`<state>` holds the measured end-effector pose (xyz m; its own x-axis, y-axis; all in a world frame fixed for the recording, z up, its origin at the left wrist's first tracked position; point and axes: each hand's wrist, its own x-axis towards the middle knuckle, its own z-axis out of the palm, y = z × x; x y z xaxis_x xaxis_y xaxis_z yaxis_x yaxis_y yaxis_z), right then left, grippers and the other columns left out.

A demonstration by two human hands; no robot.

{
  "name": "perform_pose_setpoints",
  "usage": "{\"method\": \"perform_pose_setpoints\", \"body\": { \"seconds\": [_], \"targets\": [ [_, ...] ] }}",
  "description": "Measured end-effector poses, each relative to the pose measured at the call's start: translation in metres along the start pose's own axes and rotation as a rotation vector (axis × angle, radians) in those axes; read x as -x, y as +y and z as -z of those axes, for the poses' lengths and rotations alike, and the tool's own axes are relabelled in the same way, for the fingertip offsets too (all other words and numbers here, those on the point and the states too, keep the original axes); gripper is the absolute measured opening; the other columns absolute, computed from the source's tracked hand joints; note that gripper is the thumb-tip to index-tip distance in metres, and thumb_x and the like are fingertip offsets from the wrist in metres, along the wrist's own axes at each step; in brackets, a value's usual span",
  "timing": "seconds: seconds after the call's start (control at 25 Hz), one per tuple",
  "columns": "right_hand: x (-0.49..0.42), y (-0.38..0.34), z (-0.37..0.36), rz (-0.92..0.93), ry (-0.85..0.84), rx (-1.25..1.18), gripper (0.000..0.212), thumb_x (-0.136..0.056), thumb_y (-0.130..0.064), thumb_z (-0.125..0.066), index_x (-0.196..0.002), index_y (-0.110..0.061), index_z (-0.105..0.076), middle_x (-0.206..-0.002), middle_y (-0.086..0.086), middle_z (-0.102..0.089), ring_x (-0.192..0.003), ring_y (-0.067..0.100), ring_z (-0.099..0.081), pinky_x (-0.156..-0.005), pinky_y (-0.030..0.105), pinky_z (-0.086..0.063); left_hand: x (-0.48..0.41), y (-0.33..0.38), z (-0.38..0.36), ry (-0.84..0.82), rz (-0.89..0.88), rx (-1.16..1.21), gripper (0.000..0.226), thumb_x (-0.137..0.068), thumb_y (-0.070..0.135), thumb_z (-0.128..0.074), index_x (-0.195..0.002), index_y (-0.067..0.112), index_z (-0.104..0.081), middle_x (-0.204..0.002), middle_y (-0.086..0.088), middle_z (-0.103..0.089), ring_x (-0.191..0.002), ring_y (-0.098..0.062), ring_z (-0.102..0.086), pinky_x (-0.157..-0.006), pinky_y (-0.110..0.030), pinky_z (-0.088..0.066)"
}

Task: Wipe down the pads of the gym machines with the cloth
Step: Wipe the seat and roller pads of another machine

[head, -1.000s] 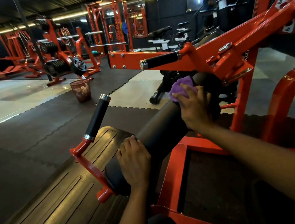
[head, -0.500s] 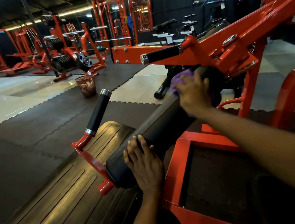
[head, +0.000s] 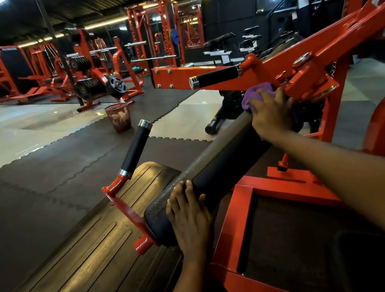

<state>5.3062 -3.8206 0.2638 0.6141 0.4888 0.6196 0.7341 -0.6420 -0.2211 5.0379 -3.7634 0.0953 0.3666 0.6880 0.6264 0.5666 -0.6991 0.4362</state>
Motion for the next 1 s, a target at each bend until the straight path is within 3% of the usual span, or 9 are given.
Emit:
{"method": "perform_pose_setpoints", "body": {
  "seconds": [0.12, 0.32, 0.44, 0.56, 0.68, 0.76, 0.88, 0.96, 1.0],
  "targets": [
    [0.042, -0.036, -0.008, 0.091, 0.037, 0.048, 0.034, -0.09, -0.014, -0.056, -0.122, -0.023, -0.064, -0.148, 0.005, -0.047, -0.137, 0.042, -0.033, -0.111, 0.061, -0.029, -0.002, -0.004, 0.004, -0.011, -0.021, 0.084, 0.047, -0.1, 0.034, -0.044, -0.144, 0.018, -0.039, -0.148, -0.005, -0.039, -0.138, -0.024, -0.037, -0.113, -0.047, -0.034],
    [0.103, -0.09, -0.023, 0.218, 0.01, 0.034, 0.033, -0.085, -0.016, -0.062, -0.117, -0.024, -0.066, -0.142, 0.004, -0.053, -0.128, 0.036, -0.039, -0.103, 0.056, -0.037, 0.0, -0.029, 0.027, 0.031, 0.034, 0.273, 0.047, -0.097, 0.013, -0.055, -0.144, 0.015, -0.046, -0.152, -0.004, -0.039, -0.14, -0.025, -0.035, -0.114, -0.047, -0.033],
    [0.147, -0.129, -0.036, 0.303, -0.035, 0.024, 0.039, -0.08, -0.02, -0.066, -0.118, -0.026, -0.064, -0.141, 0.003, -0.054, -0.125, 0.033, -0.041, -0.099, 0.054, -0.037, -0.001, -0.056, 0.048, 0.111, 0.12, 0.3, 0.042, -0.094, 0.012, -0.052, -0.136, 0.009, -0.054, -0.14, -0.009, -0.051, -0.131, -0.021, -0.042, -0.109, -0.046, -0.038],
    [0.188, -0.175, -0.048, 0.377, -0.114, -0.02, 0.046, -0.079, -0.023, -0.069, -0.124, -0.027, -0.063, -0.142, 0.004, -0.053, -0.126, 0.034, -0.044, -0.1, 0.057, -0.037, 0.002, -0.077, 0.069, 0.127, 0.179, 0.345, 0.035, -0.097, 0.015, -0.044, -0.13, 0.011, -0.056, -0.126, -0.004, -0.054, -0.118, -0.007, -0.041, -0.097, -0.032, -0.041],
    [0.207, -0.2, -0.051, 0.46, -0.203, -0.087, 0.047, -0.088, -0.034, -0.06, -0.135, -0.031, -0.056, -0.148, 0.002, -0.049, -0.13, 0.032, -0.042, -0.104, 0.056, -0.033, 0.004, -0.085, 0.08, 0.107, 0.209, 0.462, 0.036, -0.099, 0.024, -0.039, -0.13, 0.016, -0.054, -0.124, 0.004, -0.05, -0.112, -0.006, -0.046, -0.09, -0.027, -0.045],
    [0.193, -0.191, -0.039, 0.495, -0.256, -0.271, 0.047, -0.097, -0.043, -0.047, -0.144, -0.037, -0.046, -0.146, -0.002, -0.049, -0.13, 0.026, -0.043, -0.104, 0.052, -0.031, -0.003, -0.079, 0.083, 0.078, 0.222, 0.551, 0.034, -0.101, 0.026, -0.037, -0.129, 0.018, -0.055, -0.127, 0.001, -0.055, -0.113, -0.009, -0.051, -0.089, -0.026, -0.045],
    [0.14, -0.136, -0.026, 0.206, -0.021, -0.456, 0.047, -0.099, -0.037, -0.032, -0.141, -0.03, -0.053, -0.136, 0.002, -0.059, -0.126, 0.025, -0.051, -0.096, 0.043, -0.029, -0.031, -0.035, 0.069, -0.034, 0.283, 0.475, 0.032, -0.104, 0.041, -0.034, -0.128, 0.029, -0.053, -0.131, -0.009, -0.057, -0.118, -0.021, -0.054, -0.097, -0.036, -0.047],
    [0.104, -0.087, -0.03, -0.005, 0.087, -0.331, 0.047, -0.096, -0.033, -0.034, -0.132, -0.024, -0.061, -0.143, 0.007, -0.055, -0.14, 0.029, -0.04, -0.107, 0.051, -0.025, -0.053, 0.006, 0.05, -0.165, 0.305, 0.191, 0.054, -0.098, 0.063, -0.033, -0.142, 0.032, -0.044, -0.143, -0.014, -0.044, -0.131, -0.031, -0.043, -0.109, -0.049, -0.039],
    [0.095, -0.069, -0.035, 0.006, 0.075, -0.23, 0.047, -0.097, -0.036, -0.033, -0.131, -0.023, -0.062, -0.149, 0.007, -0.05, -0.146, 0.029, -0.033, -0.112, 0.054, -0.022, -0.06, 0.023, 0.04, -0.201, 0.335, 0.077, 0.06, -0.096, 0.066, -0.035, -0.144, 0.032, -0.042, -0.145, -0.017, -0.038, -0.134, -0.036, -0.037, -0.112, -0.054, -0.034]
  ]
}}
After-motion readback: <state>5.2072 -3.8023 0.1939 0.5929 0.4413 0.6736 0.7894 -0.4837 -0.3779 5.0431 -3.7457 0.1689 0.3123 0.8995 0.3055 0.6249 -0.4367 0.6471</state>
